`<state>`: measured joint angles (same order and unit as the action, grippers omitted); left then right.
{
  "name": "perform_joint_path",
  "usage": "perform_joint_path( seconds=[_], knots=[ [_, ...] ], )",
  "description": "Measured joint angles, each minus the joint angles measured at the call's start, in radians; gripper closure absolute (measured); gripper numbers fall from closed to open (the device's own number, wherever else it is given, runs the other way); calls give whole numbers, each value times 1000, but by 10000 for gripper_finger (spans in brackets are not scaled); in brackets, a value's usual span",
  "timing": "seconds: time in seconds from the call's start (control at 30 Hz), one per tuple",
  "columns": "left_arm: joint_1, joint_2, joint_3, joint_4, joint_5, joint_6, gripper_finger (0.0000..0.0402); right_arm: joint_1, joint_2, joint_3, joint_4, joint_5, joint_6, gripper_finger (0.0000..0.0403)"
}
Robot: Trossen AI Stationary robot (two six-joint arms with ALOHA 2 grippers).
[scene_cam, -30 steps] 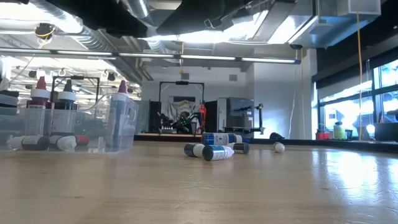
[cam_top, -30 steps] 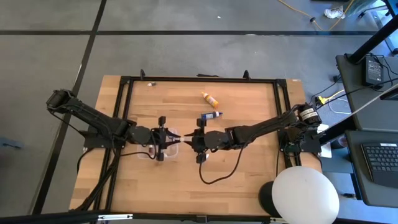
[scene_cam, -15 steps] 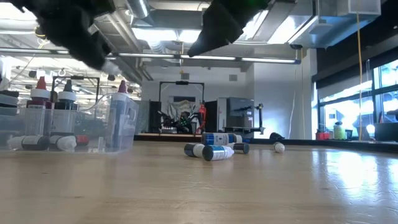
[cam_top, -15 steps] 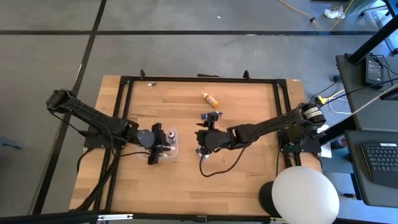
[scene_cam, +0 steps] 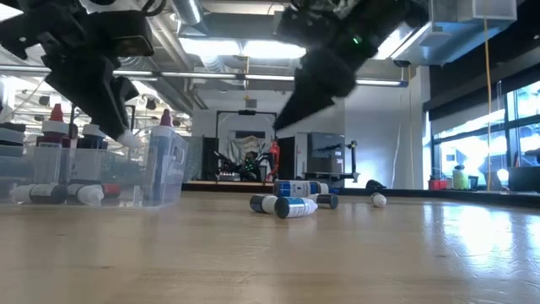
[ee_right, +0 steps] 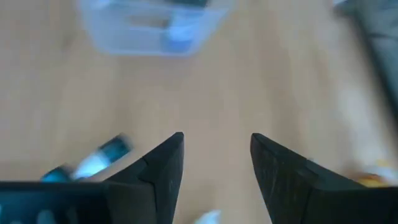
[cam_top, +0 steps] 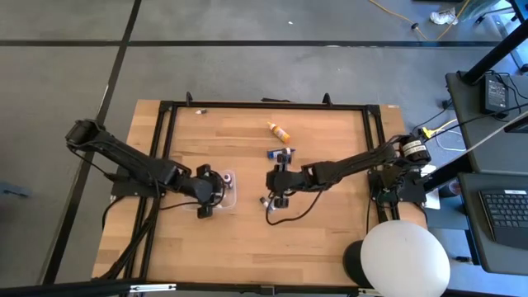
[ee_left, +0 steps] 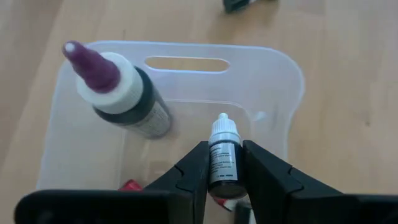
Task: Pick & Place food coloring
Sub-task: Put the small pink food coloring bottle into the transparent bin
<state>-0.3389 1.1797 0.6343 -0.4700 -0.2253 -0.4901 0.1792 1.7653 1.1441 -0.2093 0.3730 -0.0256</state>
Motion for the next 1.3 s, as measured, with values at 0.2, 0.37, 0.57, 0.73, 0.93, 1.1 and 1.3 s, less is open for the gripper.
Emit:
perform_joint_path(
  seconds=[0.2,0.37,0.57,0.73,0.93,1.1,1.3],
  knots=[
    [0,17,-3,-2,-75,13,312,-4,0,-119,249,-167,51,215],
    [0,17,-3,1,-61,12,311,-4,0,-223,468,-210,75,215],
    [0,16,-3,3,-52,12,311,-3,2,-255,518,-210,111,215],
    [0,17,-3,3,-50,10,309,-2,73,-248,563,-210,121,215],
    [0,17,-4,4,-45,21,310,1,148,-201,546,-210,118,215],
    [0,17,-4,4,-43,27,305,3,175,-163,479,-210,124,215],
    [0,17,-5,4,-43,41,300,14,176,-162,443,-209,127,215]
  ],
)
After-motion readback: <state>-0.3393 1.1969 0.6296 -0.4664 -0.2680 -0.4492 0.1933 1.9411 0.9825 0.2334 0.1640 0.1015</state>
